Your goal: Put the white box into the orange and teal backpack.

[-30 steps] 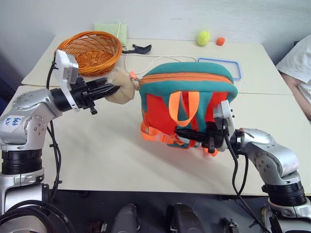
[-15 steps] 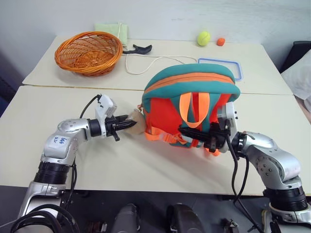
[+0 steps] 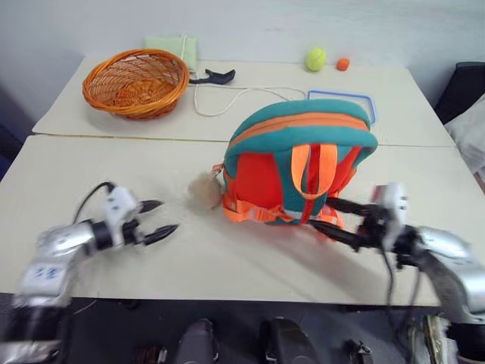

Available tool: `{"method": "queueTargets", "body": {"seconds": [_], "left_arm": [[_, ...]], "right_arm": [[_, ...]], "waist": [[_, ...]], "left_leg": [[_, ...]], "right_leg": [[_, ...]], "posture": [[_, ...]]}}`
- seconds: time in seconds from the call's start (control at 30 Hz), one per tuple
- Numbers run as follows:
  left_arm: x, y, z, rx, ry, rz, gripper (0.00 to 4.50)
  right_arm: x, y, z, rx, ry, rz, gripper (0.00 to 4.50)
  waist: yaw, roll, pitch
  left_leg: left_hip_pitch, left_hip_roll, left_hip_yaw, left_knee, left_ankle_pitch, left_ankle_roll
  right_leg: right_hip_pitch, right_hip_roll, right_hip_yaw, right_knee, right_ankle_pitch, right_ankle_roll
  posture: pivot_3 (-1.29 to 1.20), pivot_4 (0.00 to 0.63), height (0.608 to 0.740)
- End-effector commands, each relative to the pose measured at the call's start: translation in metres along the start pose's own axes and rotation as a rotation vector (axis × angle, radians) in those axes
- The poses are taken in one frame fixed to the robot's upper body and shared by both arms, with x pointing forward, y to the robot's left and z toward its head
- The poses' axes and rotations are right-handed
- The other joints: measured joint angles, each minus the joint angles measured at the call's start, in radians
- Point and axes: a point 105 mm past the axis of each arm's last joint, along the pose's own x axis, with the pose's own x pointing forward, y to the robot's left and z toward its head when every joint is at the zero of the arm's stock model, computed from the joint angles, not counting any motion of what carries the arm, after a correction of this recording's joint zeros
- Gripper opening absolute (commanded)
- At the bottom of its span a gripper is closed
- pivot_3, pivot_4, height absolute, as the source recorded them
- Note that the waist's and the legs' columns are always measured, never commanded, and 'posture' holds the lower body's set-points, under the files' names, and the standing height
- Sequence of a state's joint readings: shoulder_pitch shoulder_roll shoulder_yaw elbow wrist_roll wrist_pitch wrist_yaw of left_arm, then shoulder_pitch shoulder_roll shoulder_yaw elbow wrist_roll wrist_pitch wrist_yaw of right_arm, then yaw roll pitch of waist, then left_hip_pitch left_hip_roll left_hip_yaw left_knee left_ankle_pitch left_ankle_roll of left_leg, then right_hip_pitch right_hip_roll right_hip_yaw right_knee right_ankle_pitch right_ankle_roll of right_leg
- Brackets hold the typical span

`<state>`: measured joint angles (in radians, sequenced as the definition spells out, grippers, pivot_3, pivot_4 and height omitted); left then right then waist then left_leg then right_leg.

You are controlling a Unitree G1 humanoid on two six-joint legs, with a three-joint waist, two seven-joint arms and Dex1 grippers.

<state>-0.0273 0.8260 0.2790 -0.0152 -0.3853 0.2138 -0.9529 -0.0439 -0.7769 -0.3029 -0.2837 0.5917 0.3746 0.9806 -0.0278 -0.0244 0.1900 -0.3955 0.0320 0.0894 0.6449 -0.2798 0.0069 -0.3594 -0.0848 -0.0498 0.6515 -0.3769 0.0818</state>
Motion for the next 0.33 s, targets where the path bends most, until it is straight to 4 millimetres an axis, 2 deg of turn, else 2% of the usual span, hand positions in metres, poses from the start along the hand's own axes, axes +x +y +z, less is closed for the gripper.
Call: {"method": "queueTargets", "body": {"seconds": [0.03, 0.07, 0.17, 0.33], "left_arm": [[-0.039, 0.0, 0.0, 0.048, -0.008, 0.06, 4.5], [-0.045, 0.0, -0.006, 0.029, 0.005, 0.083, 4.5], [-0.057, -0.009, -0.018, 0.007, 0.017, 0.124, 4.5], [-0.06, -0.013, -0.021, 0.032, 0.05, 0.164, 4.5]], "right_arm": [[-0.045, -0.028, -0.001, -0.266, 0.066, -0.106, 4.46], [-0.054, -0.031, -0.007, -0.286, 0.085, -0.108, 4.46], [-0.081, -0.052, -0.033, -0.284, 0.149, -0.18, 4.46], [-0.084, -0.061, -0.047, -0.278, 0.16, -0.193, 4.46]], "waist": [[0.001, 0.0, 0.0], [0.002, 0.0, 0.0], [0.002, 0.001, 0.0], [-0.001, 0.002, 0.001]], "left_leg": [[0.001, 0.0, 0.0, 0.0, -0.001, 0.001], [0.003, -0.001, 0.0, 0.0, -0.005, 0.007], [0.009, -0.001, 0.0, -0.001, -0.007, 0.008], [0.01, -0.001, 0.0, -0.001, -0.008, 0.008]], "right_leg": [[0.002, -0.001, 0.0, 0.0, 0.0, 0.0], [0.004, -0.001, 0.0, -0.002, 0.0, 0.0], [0.012, -0.002, -0.001, -0.007, 0.0, 0.0], [0.012, -0.002, -0.001, -0.007, 0.0, 0.0]], "posture": [[0.0, 0.15, 0.74], [0.0, 0.15, 0.74], [0.0, 0.15, 0.74], [0.0, 0.15, 0.74]]}}
